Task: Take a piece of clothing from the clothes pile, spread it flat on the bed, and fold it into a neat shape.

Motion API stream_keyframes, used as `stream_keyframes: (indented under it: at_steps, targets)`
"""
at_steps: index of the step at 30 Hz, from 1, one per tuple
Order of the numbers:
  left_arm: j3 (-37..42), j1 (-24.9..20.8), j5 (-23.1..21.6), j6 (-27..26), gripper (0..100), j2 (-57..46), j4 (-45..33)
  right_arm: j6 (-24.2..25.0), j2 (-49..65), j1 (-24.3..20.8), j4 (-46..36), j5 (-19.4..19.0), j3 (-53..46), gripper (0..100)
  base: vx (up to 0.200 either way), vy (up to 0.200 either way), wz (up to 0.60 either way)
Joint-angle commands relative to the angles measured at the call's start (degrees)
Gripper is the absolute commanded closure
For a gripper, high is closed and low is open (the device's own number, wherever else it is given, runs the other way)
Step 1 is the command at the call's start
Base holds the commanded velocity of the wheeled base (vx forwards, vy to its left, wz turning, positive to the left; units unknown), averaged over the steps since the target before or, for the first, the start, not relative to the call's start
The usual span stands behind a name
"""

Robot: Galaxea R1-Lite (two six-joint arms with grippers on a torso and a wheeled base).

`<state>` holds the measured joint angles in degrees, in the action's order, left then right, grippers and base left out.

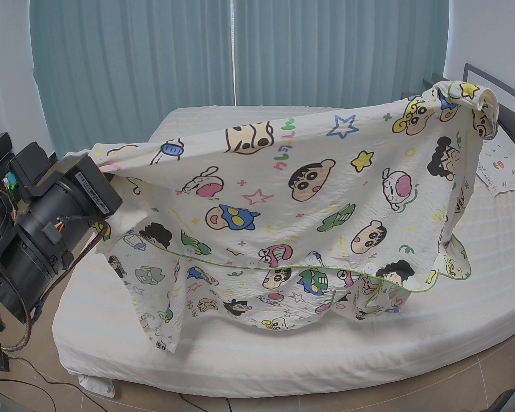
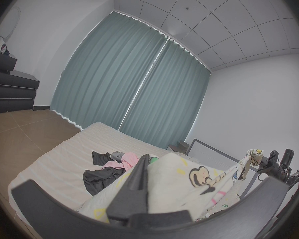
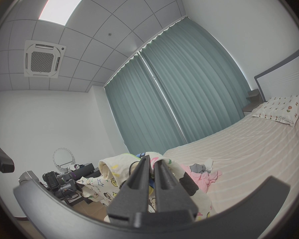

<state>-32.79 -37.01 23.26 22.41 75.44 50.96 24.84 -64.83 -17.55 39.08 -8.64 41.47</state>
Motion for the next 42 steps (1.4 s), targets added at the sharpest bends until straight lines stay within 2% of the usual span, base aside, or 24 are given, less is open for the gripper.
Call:
stream_keyframes:
  at_steps: [1, 7, 42]
  targets:
    - [0.01, -0.34, 0.03, 0.01, 100, 0.15, 0.11, -0.06, 0.23, 0.42, 0.03, -0.06, 0.01, 100, 0.000, -0.200, 0.00]
    - [-0.08, -1.84, 0.03, 0.01, 100, 0.24, 0.02, -0.06, 0.32, 3.14, -0.15, -0.50, -0.08, 100, 0.000, -0.200, 0.00]
    - [-2.80, -2.01, 0.30, -0.35, 100, 4.46, 1.34, 0.03, -0.03, 4.99, -0.24, -0.41, 2.74, 100, 0.000, -0.200, 0.00]
